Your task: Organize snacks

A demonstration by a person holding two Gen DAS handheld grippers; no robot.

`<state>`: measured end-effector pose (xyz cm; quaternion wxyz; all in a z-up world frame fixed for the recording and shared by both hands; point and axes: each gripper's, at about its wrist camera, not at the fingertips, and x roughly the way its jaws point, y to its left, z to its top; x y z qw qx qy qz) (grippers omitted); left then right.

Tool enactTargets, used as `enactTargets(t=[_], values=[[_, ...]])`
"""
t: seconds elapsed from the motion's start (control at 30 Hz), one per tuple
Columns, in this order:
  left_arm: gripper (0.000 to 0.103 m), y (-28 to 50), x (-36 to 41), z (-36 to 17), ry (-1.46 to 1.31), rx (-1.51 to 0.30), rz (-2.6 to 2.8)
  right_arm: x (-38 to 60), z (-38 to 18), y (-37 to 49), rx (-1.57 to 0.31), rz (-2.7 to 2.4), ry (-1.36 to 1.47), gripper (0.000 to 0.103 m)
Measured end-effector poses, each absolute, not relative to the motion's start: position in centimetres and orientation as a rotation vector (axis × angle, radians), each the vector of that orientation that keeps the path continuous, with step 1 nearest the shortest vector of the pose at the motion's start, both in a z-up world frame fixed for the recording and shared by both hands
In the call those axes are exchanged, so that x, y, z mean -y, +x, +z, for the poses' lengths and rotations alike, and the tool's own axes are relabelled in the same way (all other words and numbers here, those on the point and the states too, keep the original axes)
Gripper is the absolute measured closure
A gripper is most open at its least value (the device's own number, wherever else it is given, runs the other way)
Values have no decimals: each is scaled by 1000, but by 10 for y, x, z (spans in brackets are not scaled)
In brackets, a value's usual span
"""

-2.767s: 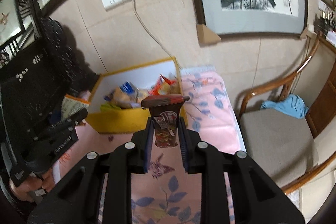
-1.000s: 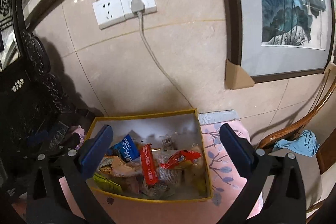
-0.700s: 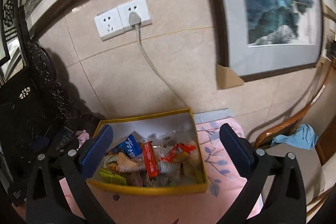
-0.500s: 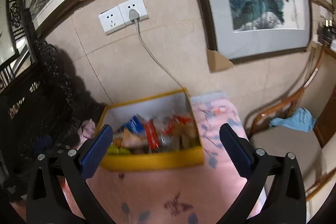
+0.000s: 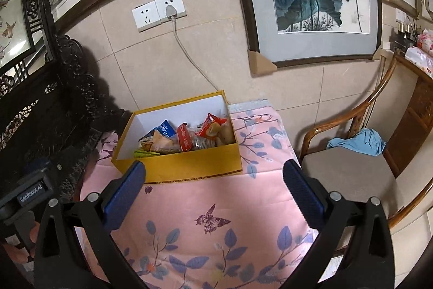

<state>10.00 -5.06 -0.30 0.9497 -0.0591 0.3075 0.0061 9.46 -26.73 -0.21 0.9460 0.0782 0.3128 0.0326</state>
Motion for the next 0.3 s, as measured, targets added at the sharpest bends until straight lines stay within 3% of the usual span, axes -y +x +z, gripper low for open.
enactTargets(t=[0.3], values=[[2, 90, 44, -6, -83, -645, 39, 259, 1, 86, -628, 74, 172, 1]])
